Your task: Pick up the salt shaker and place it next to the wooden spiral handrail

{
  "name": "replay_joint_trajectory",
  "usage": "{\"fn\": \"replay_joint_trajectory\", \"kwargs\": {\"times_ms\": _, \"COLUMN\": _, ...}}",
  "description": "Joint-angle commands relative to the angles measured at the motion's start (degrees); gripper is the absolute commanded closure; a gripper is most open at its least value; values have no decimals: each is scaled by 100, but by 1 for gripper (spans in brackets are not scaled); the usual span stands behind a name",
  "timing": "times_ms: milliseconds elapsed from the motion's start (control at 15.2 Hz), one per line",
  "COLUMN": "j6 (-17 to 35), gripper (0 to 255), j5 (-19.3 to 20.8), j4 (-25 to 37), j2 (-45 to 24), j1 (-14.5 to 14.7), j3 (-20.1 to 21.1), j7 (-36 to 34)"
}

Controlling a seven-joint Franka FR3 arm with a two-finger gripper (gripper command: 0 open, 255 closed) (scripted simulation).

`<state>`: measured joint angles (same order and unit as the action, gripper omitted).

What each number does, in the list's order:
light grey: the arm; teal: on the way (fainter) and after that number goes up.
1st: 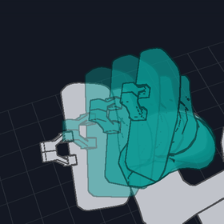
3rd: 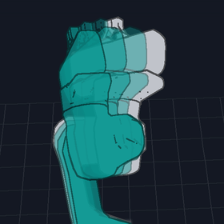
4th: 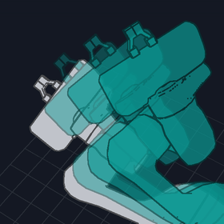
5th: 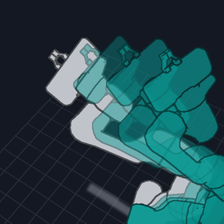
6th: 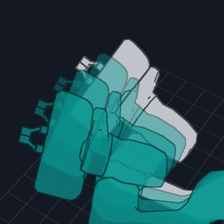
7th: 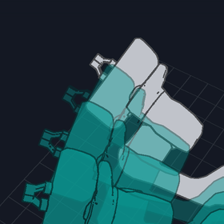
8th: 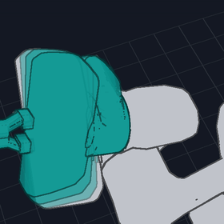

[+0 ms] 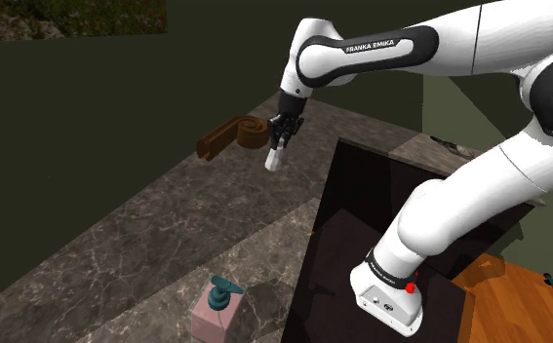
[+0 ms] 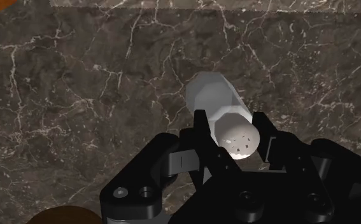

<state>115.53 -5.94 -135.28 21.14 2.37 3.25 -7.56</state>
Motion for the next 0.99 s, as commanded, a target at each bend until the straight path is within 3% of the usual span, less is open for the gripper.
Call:
{"fn": "replay_joint_trajectory", "kwargs": {"times_ms": 0, "j6": 38, "gripper": 255, "j5": 30, "j4": 434, "j2": -475, "j1": -23, "j3": -11, "j7": 16}}
{"fn": "replay_joint_trajectory", "kwargs": {"times_ms": 660, "j6": -292, "gripper": 255, "j5": 176, "j4": 3052, "j2": -2763, "j1": -54, "j3": -21, "j7": -38}}
{"fn": "replay_joint_trajectory", "kwargs": {"times_ms": 858, "j6": -546, "gripper": 255, "j5": 222, "j4": 4025, "j2": -3482, "j1": -49, "j3": -27, "j7": -62}}
{"fn": "replay_joint_trajectory", "kwargs": {"times_ms": 924, "j6": -737, "gripper": 255, "j5": 249, "j4": 4664, "j2": -3930, "j1": -43, "j3": -30, "j7": -77}}
